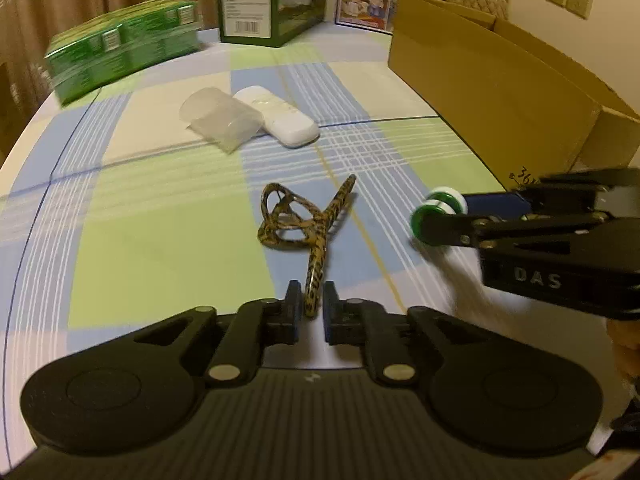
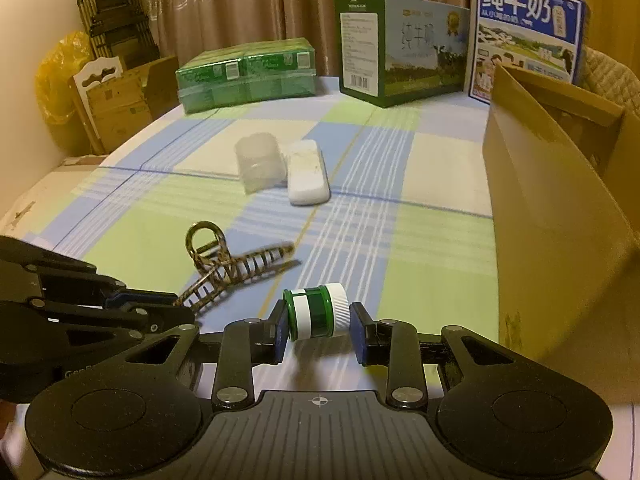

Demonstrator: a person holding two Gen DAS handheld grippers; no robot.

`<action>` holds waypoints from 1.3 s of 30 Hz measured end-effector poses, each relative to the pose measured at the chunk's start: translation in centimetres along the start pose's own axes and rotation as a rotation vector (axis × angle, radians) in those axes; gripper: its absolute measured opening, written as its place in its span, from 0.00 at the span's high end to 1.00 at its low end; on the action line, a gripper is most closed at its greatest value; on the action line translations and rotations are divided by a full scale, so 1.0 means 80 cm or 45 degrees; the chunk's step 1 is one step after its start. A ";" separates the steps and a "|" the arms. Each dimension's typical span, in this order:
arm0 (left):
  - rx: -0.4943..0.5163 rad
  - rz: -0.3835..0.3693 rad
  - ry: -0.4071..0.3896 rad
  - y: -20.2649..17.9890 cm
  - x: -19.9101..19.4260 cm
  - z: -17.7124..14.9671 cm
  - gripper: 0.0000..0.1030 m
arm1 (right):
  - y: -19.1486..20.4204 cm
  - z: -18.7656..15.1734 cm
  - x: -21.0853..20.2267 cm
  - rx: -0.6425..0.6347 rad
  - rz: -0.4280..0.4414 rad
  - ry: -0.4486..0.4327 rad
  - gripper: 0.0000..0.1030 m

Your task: Organize rigid objects

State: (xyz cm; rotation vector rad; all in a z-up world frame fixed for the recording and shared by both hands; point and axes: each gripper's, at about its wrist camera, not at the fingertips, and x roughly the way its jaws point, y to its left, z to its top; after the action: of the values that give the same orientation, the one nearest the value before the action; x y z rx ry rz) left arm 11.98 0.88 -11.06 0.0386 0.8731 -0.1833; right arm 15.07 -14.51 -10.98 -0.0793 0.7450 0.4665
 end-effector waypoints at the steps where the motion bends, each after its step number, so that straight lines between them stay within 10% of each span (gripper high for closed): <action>1: 0.008 0.013 -0.007 -0.001 -0.001 -0.002 0.78 | 0.000 -0.004 -0.006 0.005 0.000 0.000 0.72; 7: 0.191 0.110 -0.120 -0.010 0.004 0.006 0.45 | 0.001 -0.013 -0.024 -0.003 -0.025 -0.025 0.72; 39: 0.120 0.050 -0.072 -0.011 0.011 0.011 0.66 | -0.005 -0.018 -0.029 0.014 -0.038 -0.044 0.72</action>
State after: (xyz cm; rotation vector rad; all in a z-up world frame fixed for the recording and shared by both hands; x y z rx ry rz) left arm 13.06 -0.21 -11.11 0.1375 0.8066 -0.1880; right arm 12.86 -16.07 -10.56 -0.0715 0.7117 0.4340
